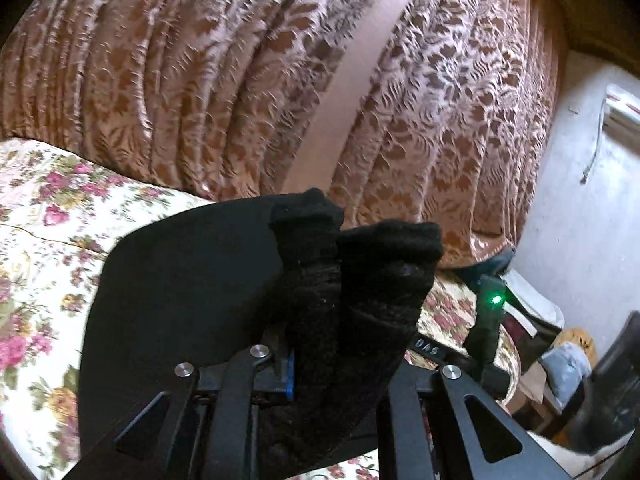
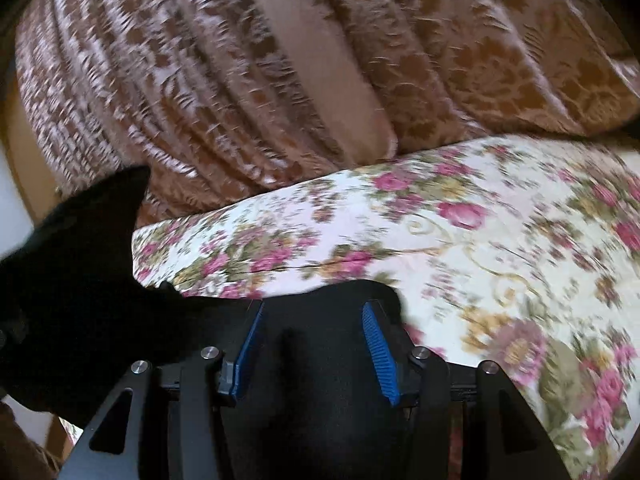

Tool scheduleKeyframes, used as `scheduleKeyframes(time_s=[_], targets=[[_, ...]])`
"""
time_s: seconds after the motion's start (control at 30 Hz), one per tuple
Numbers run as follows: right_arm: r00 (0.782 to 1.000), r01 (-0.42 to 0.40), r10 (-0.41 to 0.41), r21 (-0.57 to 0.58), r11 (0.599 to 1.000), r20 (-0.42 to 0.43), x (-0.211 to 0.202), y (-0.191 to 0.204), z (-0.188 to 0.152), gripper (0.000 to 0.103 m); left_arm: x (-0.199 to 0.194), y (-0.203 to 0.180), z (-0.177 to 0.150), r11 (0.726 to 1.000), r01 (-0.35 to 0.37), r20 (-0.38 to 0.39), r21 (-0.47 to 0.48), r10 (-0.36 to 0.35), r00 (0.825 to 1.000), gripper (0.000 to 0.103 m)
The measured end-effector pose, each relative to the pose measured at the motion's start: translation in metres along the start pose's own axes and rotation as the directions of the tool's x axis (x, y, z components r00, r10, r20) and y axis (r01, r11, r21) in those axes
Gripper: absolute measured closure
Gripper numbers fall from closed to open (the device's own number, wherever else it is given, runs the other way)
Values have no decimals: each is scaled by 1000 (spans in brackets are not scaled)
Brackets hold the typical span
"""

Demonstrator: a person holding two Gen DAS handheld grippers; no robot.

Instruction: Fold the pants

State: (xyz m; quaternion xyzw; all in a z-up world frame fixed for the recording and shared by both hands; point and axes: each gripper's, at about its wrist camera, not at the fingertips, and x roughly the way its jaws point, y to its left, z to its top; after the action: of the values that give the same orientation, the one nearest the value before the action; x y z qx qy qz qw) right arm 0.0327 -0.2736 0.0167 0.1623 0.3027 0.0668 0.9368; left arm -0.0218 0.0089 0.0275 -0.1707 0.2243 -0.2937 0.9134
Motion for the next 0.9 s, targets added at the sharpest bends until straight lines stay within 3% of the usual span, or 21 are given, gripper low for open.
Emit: scheduleKeyframes(time_s=[0.2,0.47,0.53,0.63,0.8,0.9], targets=[[999,-34,29,101,994,45,-29,-29,0,53,36,-32,-21,995,51,-103,80,-43,994,89],[991,-116,107,137,984,76,-46,-31,2,53,76,-59,-48,968,47,-194,246,2,981,84],[989,-143,135,145,979,66,-45,-29,0,53,81,-60,-53,966,50,-220,255,7,976,68],[986,-166,163,145,975,32,-39,-25,-4,53,80,-59,-60,971,107,-263,214,-49,964,42],[981,-187,191,134,973,-20,-31,-16,-10,53,56,-60,-58,967,190,-252,172,-143,957,41],[974,-217,225,138,966,-42,-27,-12,-13,53,36,-49,-46,974,196,-201,116,-171,965,39]])
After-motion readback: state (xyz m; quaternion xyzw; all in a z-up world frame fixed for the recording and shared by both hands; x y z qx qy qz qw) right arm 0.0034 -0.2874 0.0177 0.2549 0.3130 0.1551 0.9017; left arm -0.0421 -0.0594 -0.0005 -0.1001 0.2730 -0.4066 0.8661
